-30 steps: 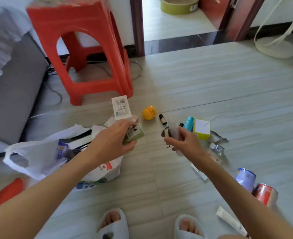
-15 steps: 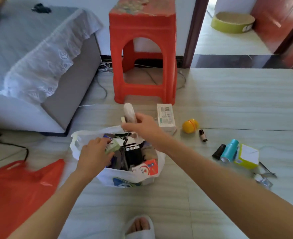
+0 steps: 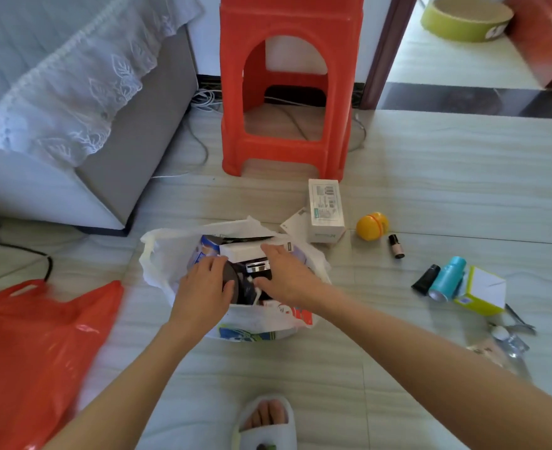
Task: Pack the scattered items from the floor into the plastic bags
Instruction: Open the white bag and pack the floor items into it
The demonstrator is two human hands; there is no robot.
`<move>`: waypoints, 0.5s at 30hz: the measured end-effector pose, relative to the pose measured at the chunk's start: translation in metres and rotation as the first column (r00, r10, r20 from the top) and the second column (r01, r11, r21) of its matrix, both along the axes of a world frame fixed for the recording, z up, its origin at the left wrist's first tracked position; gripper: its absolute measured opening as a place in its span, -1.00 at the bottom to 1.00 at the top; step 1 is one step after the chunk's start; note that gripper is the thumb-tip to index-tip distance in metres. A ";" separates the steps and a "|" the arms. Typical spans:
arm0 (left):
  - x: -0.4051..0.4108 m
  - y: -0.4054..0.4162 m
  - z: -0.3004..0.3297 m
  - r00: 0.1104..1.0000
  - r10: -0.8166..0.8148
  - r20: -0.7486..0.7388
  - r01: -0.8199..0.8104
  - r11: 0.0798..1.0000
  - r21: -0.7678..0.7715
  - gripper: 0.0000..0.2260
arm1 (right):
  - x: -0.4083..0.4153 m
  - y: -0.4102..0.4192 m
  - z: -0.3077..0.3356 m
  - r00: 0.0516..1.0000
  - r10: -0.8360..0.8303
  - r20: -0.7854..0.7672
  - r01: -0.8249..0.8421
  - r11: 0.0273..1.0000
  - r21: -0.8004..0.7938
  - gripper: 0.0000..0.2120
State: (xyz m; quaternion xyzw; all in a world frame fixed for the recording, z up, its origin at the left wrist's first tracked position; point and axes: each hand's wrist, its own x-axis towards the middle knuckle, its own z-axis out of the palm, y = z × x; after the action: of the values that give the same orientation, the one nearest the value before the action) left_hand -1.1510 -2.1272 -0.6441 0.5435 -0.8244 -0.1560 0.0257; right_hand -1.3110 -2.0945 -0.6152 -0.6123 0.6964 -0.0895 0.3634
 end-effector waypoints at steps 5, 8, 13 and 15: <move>-0.017 0.020 0.031 0.984 -0.172 -0.043 0.166 0.979 -0.117 -0.57 | -0.030 0.038 0.064 0.976 -0.123 0.180 0.148 0.980 -0.134 -0.50; -0.041 0.035 0.066 0.951 -0.302 -0.061 0.279 0.928 -0.248 -0.59 | -0.064 0.074 0.104 0.959 -0.193 0.209 0.244 0.937 -0.251 -0.52; -0.114 0.067 0.111 0.813 -0.579 0.055 0.560 0.753 -0.347 -0.52 | -0.139 0.160 0.109 0.924 -0.368 -0.102 0.299 0.863 -0.407 -0.48; -0.154 0.087 0.115 0.705 -0.694 0.145 0.694 0.636 -0.337 -0.53 | -0.168 0.199 0.091 0.876 -0.441 -0.196 0.351 0.861 -0.367 -0.47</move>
State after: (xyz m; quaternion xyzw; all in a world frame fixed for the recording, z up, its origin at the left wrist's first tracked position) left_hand -1.3047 -2.0405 -0.5293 0.1705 -0.9833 0.0035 0.0643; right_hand -1.4795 -1.8957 -0.5240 -0.5114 0.8276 -0.1892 0.1332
